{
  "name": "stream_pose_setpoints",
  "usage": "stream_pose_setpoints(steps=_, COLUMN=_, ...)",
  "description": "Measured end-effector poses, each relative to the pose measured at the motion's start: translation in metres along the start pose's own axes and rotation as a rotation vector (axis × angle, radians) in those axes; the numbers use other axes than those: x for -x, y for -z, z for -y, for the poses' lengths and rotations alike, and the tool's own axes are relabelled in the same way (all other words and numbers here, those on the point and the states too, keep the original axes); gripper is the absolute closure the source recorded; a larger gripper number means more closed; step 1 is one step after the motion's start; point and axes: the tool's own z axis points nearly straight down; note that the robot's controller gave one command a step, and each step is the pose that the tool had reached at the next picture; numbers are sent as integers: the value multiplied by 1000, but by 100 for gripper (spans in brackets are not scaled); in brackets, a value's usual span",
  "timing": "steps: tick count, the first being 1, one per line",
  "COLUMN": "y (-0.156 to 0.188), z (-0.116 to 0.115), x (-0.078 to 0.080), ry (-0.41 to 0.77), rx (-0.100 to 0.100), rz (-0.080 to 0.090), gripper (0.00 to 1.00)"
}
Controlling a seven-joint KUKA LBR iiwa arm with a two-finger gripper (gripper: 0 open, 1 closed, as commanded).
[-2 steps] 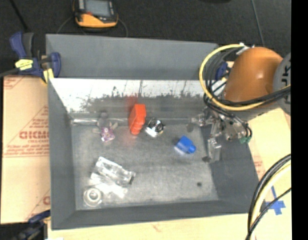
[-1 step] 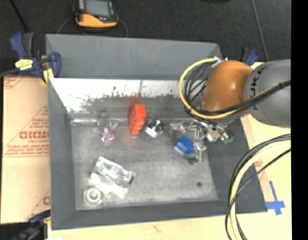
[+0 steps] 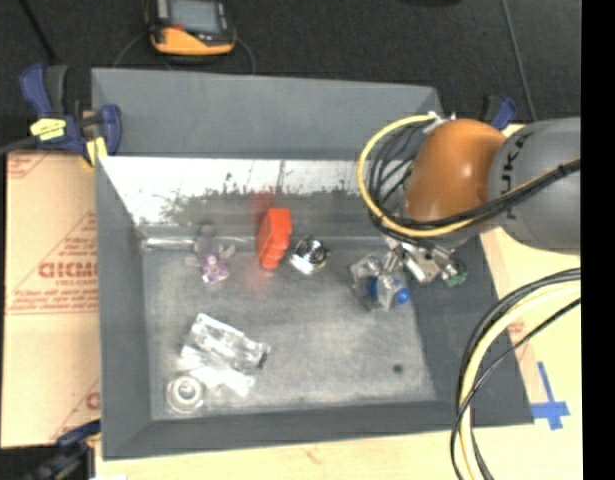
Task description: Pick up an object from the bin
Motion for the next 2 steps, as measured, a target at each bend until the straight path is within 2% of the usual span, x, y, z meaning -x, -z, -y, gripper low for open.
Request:
stream_pose_setpoints(steps=1, y=0, z=0, x=0, ry=-1, rx=0, rz=0, gripper=0)
stream_pose_setpoints(steps=2, y=0, z=40, x=-13, ry=20, rx=-2, rz=1, gripper=0)
